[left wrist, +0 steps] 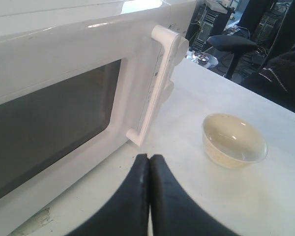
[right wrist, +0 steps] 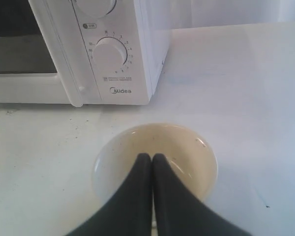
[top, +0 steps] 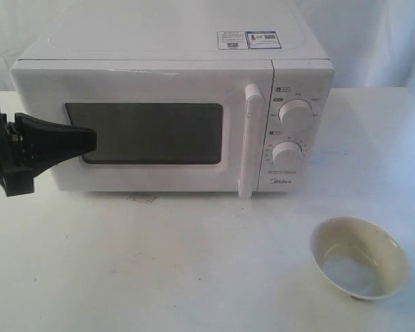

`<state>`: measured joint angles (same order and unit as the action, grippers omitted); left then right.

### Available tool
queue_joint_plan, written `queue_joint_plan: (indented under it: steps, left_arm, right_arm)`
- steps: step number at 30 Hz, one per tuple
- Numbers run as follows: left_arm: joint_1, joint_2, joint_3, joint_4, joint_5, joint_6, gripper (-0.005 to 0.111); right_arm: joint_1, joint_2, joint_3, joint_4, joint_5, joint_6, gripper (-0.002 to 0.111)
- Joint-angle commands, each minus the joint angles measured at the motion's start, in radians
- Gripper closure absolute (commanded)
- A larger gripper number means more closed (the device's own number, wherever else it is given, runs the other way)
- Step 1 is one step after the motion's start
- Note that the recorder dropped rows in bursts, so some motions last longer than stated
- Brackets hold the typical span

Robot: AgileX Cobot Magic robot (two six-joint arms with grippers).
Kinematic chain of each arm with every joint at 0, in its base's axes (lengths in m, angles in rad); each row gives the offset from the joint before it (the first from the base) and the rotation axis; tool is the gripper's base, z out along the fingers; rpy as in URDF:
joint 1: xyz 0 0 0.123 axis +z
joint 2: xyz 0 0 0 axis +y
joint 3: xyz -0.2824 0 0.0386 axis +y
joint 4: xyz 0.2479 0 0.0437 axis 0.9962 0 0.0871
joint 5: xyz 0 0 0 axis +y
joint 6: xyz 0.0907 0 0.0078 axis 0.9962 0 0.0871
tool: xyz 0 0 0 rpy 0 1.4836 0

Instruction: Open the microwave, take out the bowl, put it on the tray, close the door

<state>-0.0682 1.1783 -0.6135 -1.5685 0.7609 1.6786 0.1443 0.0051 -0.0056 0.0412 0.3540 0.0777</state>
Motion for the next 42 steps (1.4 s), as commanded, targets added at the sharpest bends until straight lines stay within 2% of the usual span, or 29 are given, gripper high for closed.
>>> queue_joint_plan:
  steps: [1,7,15,42]
  left_arm:
    - [-0.003,-0.002,-0.006,-0.009,0.016,0.000,0.107]
    - [-0.003,-0.002,-0.006,-0.009,0.016,0.000,0.107]
    - [-0.003,-0.002,-0.006,-0.009,0.014,0.000,0.107]
    - [-0.003,-0.002,-0.006,-0.009,0.014,0.000,0.107]
  right_arm:
    - [-0.005,-0.005,0.006,-0.012,0.001,0.020,0.108]
    - [-0.007,-0.005,0.006,-0.012,0.001,0.020,0.108]
    - [-0.067,-0.005,0.006,-0.012,0.001,0.020,0.108]
    - [-0.067,-0.005,0.006,-0.012,-0.002,0.020,0.108]
